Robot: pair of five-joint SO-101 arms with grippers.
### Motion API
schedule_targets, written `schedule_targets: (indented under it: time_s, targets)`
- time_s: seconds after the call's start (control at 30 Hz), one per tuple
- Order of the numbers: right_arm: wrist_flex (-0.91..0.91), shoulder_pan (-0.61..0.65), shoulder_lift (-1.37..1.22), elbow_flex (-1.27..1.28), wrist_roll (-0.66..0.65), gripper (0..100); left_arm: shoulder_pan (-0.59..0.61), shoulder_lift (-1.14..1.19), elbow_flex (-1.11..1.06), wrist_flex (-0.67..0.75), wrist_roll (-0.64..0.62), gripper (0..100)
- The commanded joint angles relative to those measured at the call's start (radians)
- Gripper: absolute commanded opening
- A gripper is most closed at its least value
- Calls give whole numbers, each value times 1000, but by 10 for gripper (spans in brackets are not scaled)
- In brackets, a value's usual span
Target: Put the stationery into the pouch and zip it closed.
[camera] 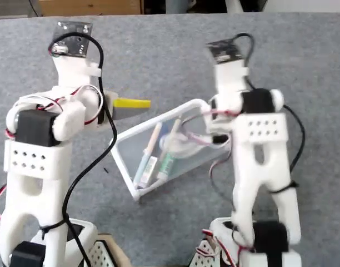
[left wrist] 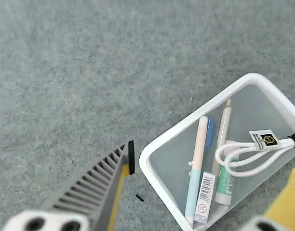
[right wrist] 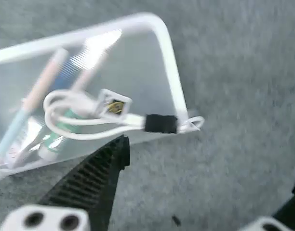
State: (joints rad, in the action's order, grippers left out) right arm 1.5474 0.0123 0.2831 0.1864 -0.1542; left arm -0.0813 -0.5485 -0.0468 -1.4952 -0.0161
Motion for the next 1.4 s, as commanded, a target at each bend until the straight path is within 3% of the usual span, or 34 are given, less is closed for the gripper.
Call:
schedule_targets:
  time_s: [0.0,0.2,0.47,0.8,0.97,1.03,1.2,1.37]
  targets:
    - [80,-74,-97,-93,14,512,7,-23,-12,21,-3,476]
    - [127,-74,-142,-153,14,512,13,-23,-47,32,-3,475]
    - [133,-72,-142,-147,14,501,15,-31,-311,137,-9,461]
    - [135,-74,-125,-147,15,136,18,-32,-493,160,-2,262]
    - [140,-81,1,-145,17,15,101,-32,-496,158,-2,88]
    - [137,-81,48,-137,15,15,136,-32,-498,157,-3,23]
    - [66,-81,148,25,14,14,193,-32,-535,155,-5,30]
    - [-117,-74,351,326,14,12,202,-46,-634,164,-3,29]
